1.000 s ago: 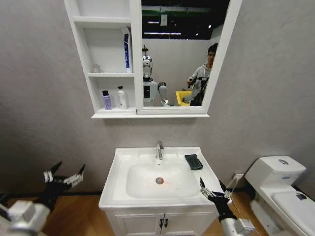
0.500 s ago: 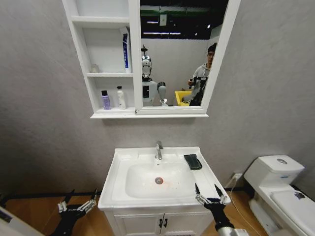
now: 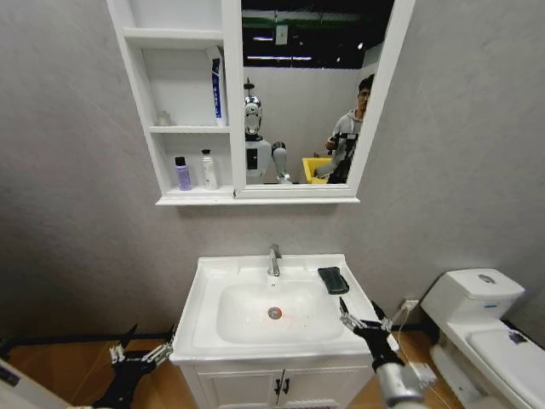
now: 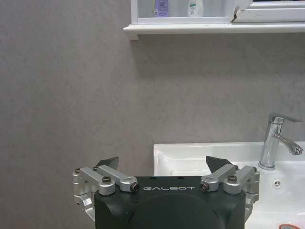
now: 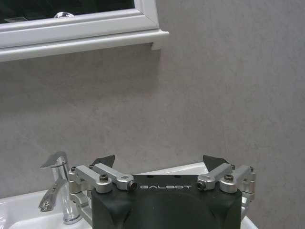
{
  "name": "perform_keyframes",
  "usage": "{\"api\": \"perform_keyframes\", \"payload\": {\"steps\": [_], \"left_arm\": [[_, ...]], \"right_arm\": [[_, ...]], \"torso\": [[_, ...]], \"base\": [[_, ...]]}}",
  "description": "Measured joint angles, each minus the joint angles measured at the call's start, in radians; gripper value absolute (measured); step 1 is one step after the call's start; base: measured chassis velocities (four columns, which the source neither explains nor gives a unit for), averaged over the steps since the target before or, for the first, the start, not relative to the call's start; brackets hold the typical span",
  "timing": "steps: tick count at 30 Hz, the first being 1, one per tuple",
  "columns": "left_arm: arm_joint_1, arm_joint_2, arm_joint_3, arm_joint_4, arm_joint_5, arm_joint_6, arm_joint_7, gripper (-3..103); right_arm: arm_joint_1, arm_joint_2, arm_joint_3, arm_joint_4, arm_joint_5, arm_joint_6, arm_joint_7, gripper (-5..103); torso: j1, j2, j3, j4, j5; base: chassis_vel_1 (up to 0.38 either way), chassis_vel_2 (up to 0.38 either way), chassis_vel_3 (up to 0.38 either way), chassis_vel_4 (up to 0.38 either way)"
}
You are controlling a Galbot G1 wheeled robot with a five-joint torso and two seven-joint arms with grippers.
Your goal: Move facial cleanser and shampoo from washbasin to cabinet, then wipe washbasin with towel.
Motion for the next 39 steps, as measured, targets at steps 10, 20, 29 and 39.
{"api": "perform_keyframes", "payload": {"steps": [10,20,29,39], "left_arm": [[0.002,0.001,0.0,0.001,-0.002,0.001,-0.001,100],[0.002,0.002,0.0,0.002,-0.003,0.002,-0.002,100],[0.003,0.003,0.0,0.002,-0.004,0.002,-0.003,100],[0.003,0.003,0.0,0.002,-0.004,0.002,-0.003,100]], "right_arm": [[0.118,-0.055,-0.015,-0.135,0.0,-0.014,0.003,100],[0.133,-0.04,-0.028,-0.16,0.008,-0.02,-0.003,100],[0.138,-0.049,-0.032,-0.181,0.013,-0.06,0.032,100],[0.292,-0.11,-0.073,-0.291,0.07,-0.272,0.08,100]], "torso": [[0.0,0.0,0.0,-0.0005,-0.0002],[-0.001,0.0,0.0,-0.0006,-0.0002],[0.0,0.0,0.0,-0.0007,-0.0001],[-0.001,0.0,0.0,-0.0001,-0.0002]], "base": [[0.0,0.0,0.0,0.0],[-0.019,0.009,0.011,-0.016],[-0.141,0.13,0.158,-0.135],[-0.027,0.027,0.02,-0.017]]}}
